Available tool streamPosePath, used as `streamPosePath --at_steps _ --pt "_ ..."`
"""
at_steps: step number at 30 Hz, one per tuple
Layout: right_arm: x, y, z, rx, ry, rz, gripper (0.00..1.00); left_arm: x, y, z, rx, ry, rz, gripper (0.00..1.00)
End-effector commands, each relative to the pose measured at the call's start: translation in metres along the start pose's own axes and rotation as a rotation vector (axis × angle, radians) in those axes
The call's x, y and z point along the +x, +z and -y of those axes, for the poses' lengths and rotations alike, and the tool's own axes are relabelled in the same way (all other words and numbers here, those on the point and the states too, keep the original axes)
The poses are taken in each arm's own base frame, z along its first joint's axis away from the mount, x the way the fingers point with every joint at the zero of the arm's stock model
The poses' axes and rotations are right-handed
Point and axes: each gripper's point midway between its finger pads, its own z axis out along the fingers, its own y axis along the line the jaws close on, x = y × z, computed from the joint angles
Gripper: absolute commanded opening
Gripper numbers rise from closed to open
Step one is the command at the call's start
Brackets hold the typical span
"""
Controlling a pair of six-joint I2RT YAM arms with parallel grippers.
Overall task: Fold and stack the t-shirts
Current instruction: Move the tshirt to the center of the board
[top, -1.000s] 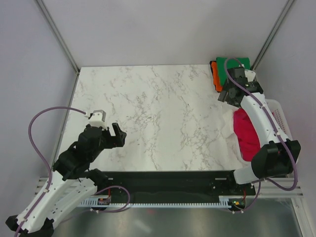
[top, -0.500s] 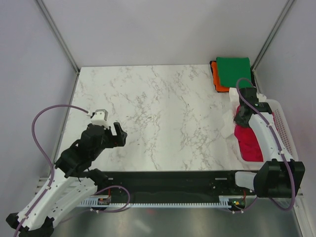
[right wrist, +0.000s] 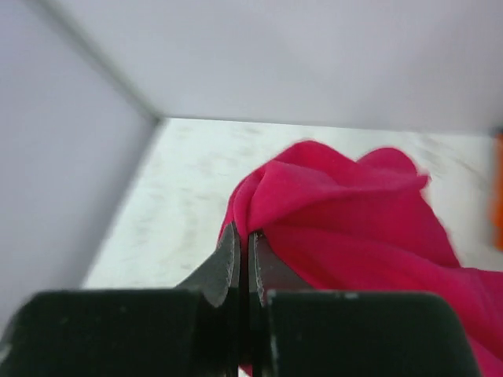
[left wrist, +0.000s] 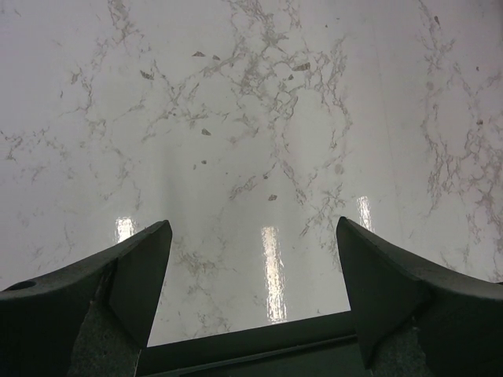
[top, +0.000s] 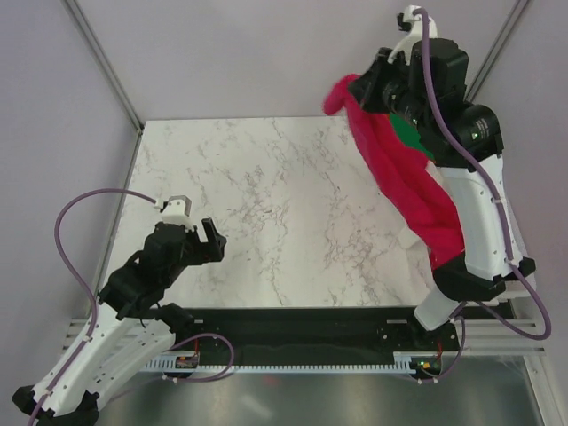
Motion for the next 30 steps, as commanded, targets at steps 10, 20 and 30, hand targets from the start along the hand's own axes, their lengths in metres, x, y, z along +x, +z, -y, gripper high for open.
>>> streamPosePath --at_steps 10,20,30 --pt "0.013 -0.028 -0.075 -0.355 0.014 0.117 0.0 -0.015 -0.006 0.0 0.005 -0.033 0.066 0.93" --pt "0.301 -0.02 0.192 0.577 0.277 -0.445 0.98 -0.019 -0.013 -0.004 0.006 -0.054 0.103 0.93" --pt "0.321 0.007 0.059 0.162 0.098 -0.558 0.98 -0.007 0.003 0.002 -0.007 -0.031 0.014 1.0"
